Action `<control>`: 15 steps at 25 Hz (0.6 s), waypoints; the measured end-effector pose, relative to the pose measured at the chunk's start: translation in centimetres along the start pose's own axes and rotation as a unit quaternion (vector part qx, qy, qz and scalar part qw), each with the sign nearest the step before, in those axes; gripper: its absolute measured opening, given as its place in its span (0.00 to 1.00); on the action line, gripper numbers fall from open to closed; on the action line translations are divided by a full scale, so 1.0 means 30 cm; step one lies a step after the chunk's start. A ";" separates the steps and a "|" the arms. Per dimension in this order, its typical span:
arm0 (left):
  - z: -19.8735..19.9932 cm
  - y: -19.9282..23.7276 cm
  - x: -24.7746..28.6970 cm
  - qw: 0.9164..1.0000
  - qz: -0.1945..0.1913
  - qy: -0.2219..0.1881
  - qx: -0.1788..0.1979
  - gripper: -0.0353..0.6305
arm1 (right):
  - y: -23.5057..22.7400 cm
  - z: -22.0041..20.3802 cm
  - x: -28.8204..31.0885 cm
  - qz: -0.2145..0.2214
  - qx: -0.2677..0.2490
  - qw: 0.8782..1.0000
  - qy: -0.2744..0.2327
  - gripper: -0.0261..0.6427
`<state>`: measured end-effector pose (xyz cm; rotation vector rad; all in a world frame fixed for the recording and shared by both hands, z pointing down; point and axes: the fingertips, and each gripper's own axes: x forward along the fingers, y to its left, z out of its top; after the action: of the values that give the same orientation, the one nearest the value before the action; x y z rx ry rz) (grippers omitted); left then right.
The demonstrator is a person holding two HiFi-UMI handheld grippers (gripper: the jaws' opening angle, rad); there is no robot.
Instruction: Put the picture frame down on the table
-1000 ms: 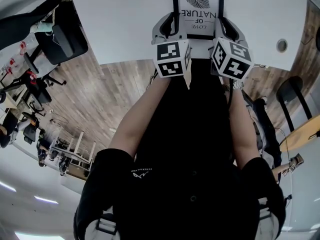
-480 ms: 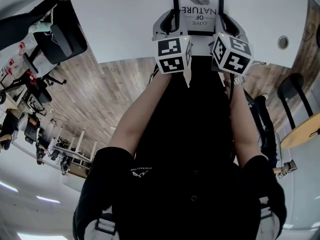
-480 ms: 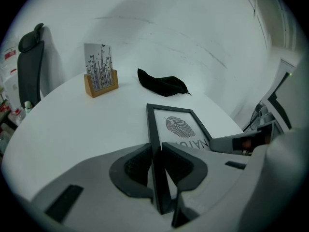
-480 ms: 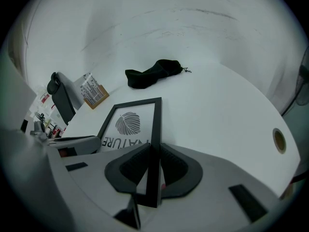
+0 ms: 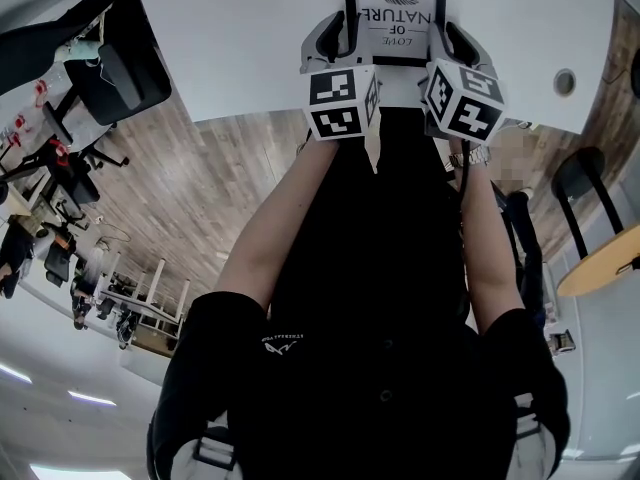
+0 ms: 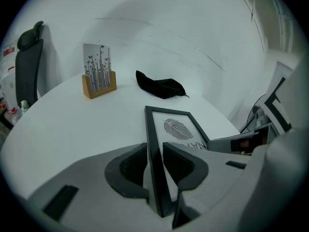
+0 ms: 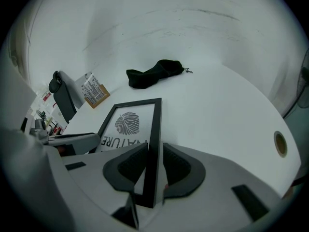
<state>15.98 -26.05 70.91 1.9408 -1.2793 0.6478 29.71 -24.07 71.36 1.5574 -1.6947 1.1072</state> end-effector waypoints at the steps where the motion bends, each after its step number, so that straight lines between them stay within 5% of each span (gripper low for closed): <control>1: 0.006 0.001 0.000 1.000 -0.002 -0.002 0.001 0.18 | -0.001 0.003 0.001 0.003 0.001 1.000 0.000 0.20; 6: 0.022 0.026 -0.021 1.000 0.004 -0.004 0.004 0.19 | 0.011 0.025 -0.008 0.009 0.003 1.000 -0.004 0.25; 12: 0.020 0.005 -0.071 1.000 0.013 -0.005 0.008 0.16 | 0.018 0.030 -0.057 0.012 -0.008 1.000 -0.002 0.06; 15: 0.017 -0.013 -0.102 1.000 0.008 -0.007 0.007 0.09 | 0.038 0.024 -0.089 0.028 -0.012 1.000 -0.003 0.04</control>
<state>15.18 -24.60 68.25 1.9510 -1.3049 0.6530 29.08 -23.39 68.53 1.5091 -1.7587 1.1062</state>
